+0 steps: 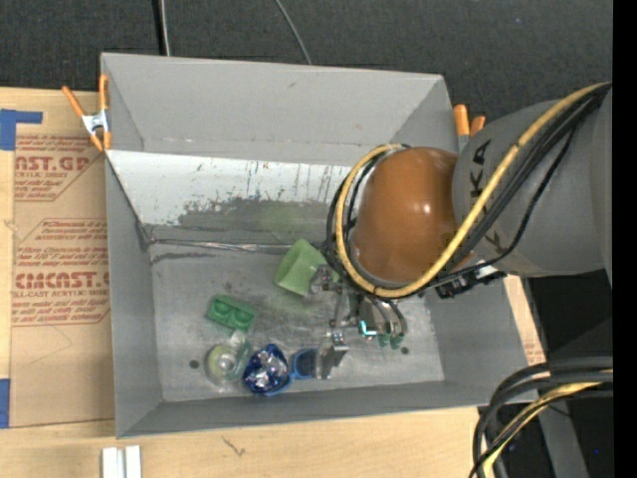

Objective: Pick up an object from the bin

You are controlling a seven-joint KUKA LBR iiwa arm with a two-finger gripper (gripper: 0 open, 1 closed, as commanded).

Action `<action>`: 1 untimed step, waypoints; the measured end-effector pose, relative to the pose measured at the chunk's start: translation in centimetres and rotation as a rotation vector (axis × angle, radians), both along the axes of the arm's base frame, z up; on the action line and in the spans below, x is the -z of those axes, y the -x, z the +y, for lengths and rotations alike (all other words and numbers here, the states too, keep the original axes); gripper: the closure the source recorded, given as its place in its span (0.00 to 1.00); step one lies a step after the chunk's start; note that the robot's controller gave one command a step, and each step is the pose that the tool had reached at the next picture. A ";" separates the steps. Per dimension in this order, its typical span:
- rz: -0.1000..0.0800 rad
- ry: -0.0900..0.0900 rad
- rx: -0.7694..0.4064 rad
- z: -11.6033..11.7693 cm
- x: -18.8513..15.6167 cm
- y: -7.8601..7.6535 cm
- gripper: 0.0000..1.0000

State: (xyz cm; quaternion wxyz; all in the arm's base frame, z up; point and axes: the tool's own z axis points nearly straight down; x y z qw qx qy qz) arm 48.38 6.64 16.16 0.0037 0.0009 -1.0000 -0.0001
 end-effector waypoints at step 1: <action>-0.018 0.000 -0.293 5.9 8.8 -0.5 0.00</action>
Offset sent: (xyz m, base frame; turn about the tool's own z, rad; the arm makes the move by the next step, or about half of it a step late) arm 0.0008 0.0588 -0.0916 -0.2945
